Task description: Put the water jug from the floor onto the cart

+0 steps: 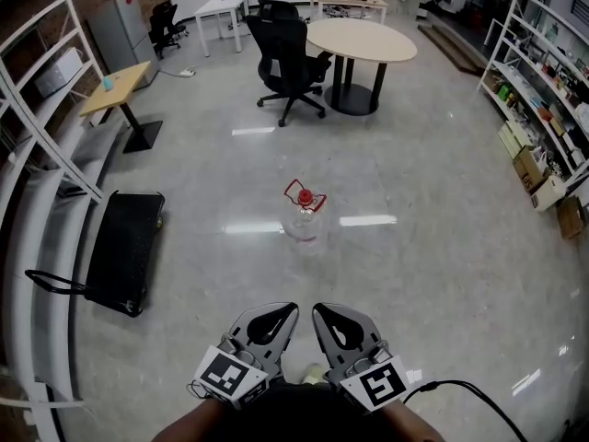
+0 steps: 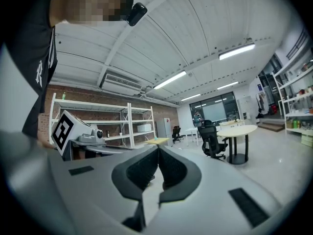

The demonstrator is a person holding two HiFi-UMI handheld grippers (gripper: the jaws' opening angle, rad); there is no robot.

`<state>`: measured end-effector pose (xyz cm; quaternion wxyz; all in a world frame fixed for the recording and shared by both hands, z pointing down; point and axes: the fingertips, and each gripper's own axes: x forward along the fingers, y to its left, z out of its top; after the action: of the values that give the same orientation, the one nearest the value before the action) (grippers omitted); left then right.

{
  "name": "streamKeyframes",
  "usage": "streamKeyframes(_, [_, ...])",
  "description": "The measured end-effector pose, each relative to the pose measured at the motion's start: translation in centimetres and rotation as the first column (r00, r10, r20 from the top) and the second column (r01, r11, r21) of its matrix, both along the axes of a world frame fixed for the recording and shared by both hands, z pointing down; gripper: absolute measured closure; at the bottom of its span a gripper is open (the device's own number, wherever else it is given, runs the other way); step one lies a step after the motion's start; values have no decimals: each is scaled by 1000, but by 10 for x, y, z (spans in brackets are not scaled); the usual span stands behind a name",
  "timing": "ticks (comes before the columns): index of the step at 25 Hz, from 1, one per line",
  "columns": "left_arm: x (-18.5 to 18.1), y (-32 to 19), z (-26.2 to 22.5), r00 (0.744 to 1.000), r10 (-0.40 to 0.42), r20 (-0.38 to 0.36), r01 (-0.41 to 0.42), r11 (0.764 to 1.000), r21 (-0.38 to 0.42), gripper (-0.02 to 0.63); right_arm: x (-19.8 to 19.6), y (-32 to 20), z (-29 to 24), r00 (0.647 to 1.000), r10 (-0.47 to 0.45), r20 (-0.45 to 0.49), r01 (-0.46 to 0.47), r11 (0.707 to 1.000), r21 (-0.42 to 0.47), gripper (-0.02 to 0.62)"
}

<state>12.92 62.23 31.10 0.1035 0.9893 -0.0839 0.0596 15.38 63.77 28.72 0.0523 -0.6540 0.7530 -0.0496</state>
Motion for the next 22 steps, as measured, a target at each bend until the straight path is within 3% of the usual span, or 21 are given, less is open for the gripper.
streamKeyframes(4, [24,-54,10,1000,17,-9,-17,1000,-4,601,24,-50,11,999,35,-13,-35,999,-13,592])
streamKeyframes(10, [63,-176,14,995,103,-5,-103,994,22,601,63,-167,18,989,147,-10,-147,988,-41,592])
streamKeyframes(16, [98,-287,15,985,171,23,-172,983,58,601,99,-270,14,964,263,-28,-264,964,-42,592])
streamKeyframes(22, [138,-373,49,982,175,73,-181,980,79,601,138,-343,51,936,351,-17,-351,929,-116,592])
